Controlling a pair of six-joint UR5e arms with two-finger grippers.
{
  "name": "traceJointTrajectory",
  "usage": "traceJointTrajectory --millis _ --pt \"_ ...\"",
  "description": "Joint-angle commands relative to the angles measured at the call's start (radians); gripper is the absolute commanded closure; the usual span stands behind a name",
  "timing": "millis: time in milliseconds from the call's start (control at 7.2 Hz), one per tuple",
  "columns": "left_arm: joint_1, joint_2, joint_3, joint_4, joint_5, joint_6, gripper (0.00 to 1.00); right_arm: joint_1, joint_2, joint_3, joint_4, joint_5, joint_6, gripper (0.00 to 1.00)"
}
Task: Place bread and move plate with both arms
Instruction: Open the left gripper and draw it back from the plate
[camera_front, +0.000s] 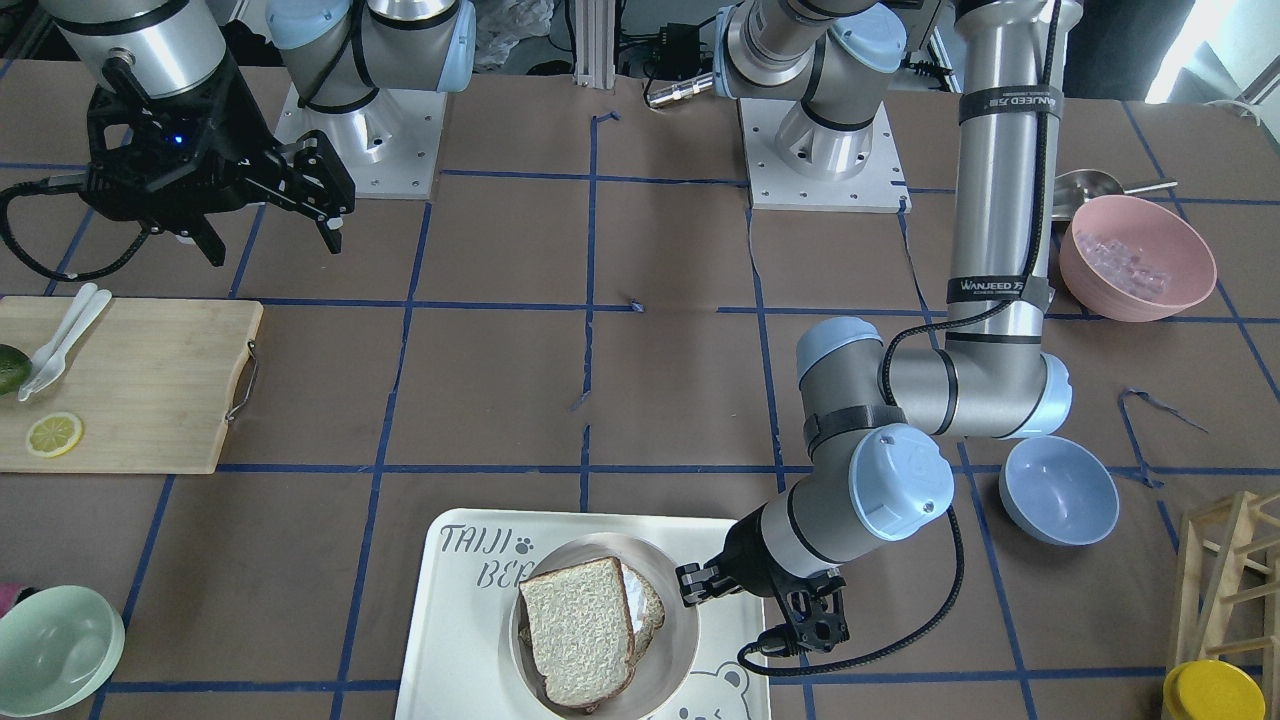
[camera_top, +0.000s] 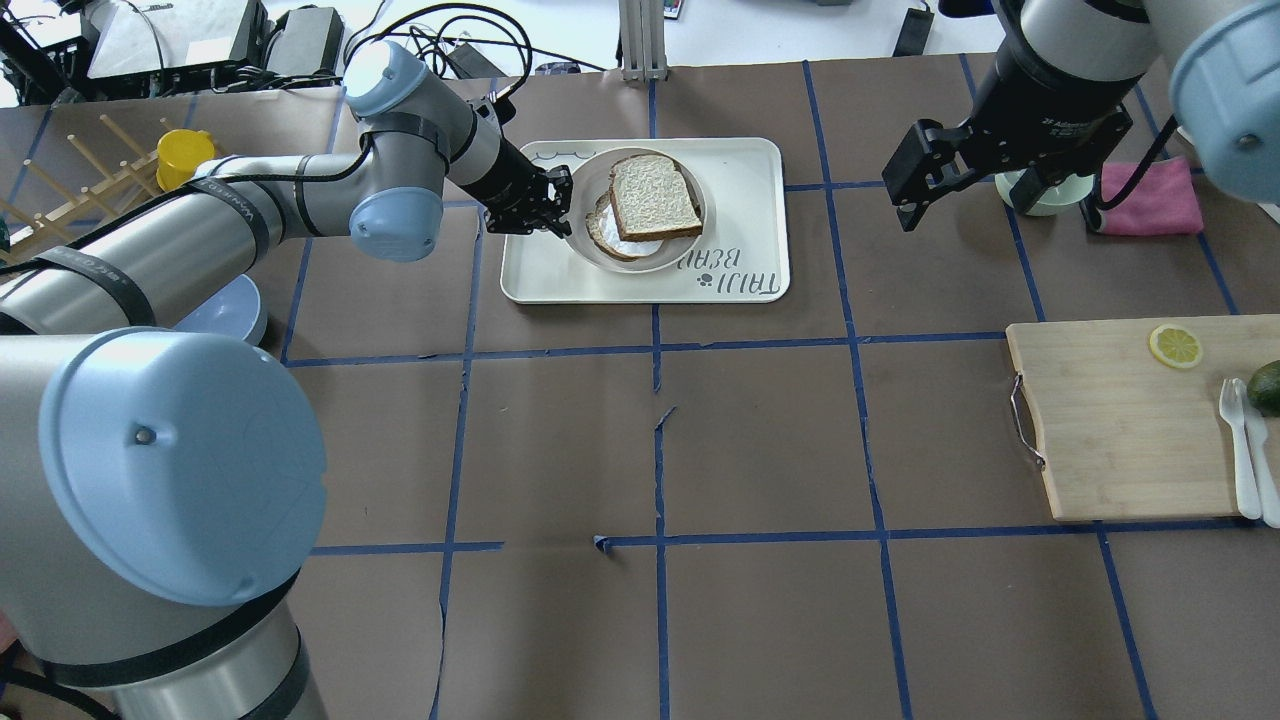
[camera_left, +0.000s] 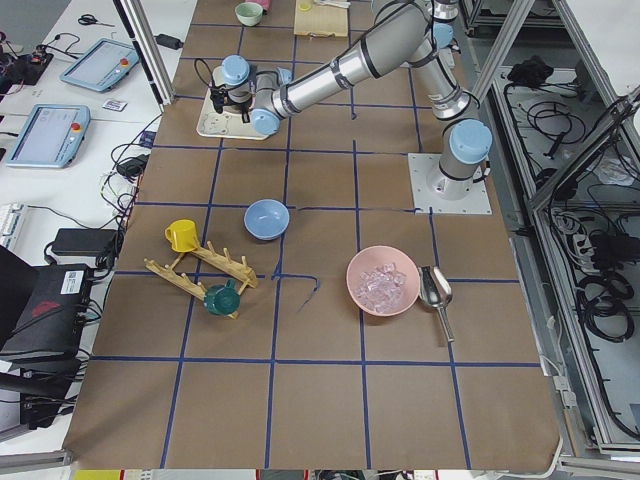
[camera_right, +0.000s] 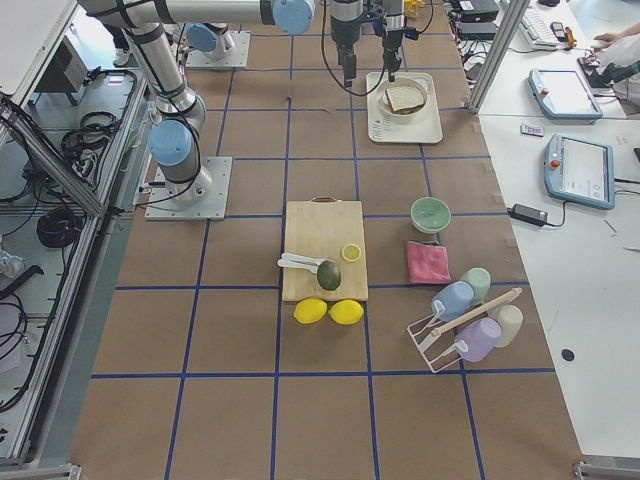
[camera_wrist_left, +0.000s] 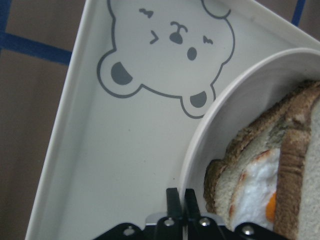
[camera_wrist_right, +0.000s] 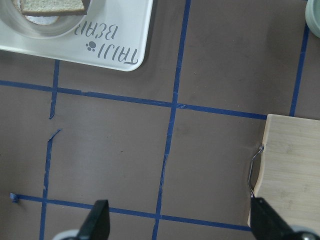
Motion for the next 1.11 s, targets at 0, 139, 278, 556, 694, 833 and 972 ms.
traceJointTrajectory --millis 0,139,278,556,694,833,972 --pt "-0.002 0.023 0.002 0.023 0.003 0.005 0.35 0.0 -0.001 -0.001 0.002 0.002 0.002 0.0" --pt "-0.009 0.058 0.005 0.003 0.009 0.0 0.36 0.0 -0.001 -0.001 0.005 0.0 0.005 0.0" --pt "-0.021 0.117 0.007 -0.057 0.046 0.0 0.35 0.001 -0.001 0.001 0.004 0.003 0.005 0.0" --pt "-0.025 0.286 0.011 -0.282 0.055 0.002 0.3 0.0 -0.003 -0.001 0.005 0.003 0.005 0.0" --pt "-0.029 0.361 0.002 -0.375 0.089 0.006 0.29 0.001 -0.003 0.001 0.007 0.003 0.005 0.0" --pt "-0.053 0.426 -0.01 -0.467 0.141 0.008 0.11 0.0 -0.003 0.001 0.008 0.003 0.005 0.0" --pt "-0.076 0.495 -0.036 -0.539 0.216 0.011 0.0 0.001 -0.001 0.002 0.005 0.003 0.005 0.0"
